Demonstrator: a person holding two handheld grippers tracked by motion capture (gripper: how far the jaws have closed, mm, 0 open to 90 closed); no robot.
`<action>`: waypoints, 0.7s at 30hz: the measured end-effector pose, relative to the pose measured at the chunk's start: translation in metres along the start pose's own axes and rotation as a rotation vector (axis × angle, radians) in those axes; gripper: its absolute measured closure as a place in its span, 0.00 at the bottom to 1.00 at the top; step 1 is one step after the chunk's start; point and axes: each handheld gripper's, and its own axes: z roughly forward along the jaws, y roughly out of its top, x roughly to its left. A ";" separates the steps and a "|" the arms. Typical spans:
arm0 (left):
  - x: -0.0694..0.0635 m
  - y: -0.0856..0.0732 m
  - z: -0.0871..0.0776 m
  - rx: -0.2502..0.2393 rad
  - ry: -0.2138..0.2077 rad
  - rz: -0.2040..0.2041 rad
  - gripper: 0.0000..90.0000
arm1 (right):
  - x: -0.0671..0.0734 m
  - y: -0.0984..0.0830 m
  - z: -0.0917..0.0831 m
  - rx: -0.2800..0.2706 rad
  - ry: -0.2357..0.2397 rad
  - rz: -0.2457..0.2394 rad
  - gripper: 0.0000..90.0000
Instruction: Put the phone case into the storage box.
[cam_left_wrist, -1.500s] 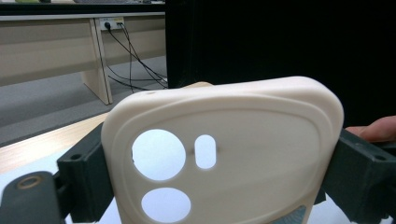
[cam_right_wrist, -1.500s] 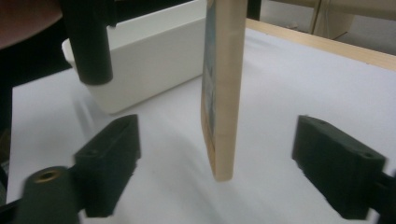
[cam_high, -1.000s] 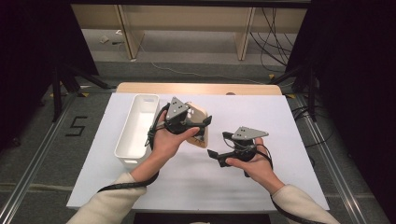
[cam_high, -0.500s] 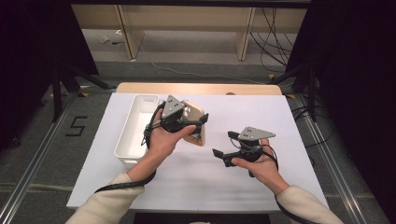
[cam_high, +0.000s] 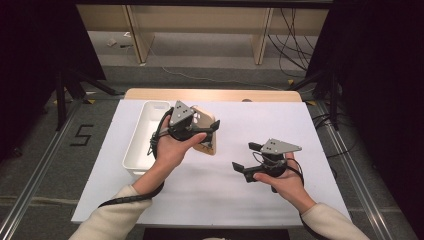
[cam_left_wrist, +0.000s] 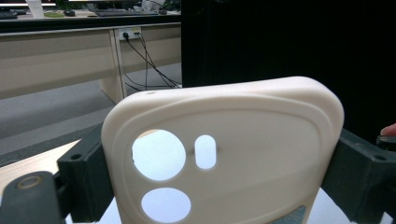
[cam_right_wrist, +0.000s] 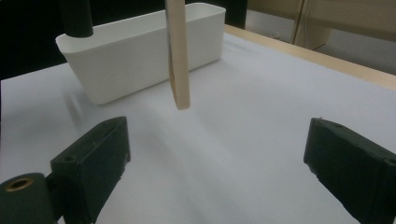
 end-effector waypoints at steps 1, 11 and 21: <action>0.000 0.000 0.000 -0.001 0.002 -0.002 0.12 | 0.000 0.000 -0.001 -0.001 0.000 0.000 0.09; 0.006 0.004 -0.005 -0.009 0.020 -0.001 0.12 | -0.002 -0.003 -0.007 -0.006 -0.009 0.003 0.09; 0.012 0.006 -0.009 -0.012 0.040 -0.003 0.12 | -0.004 -0.006 -0.011 -0.008 -0.018 0.009 0.09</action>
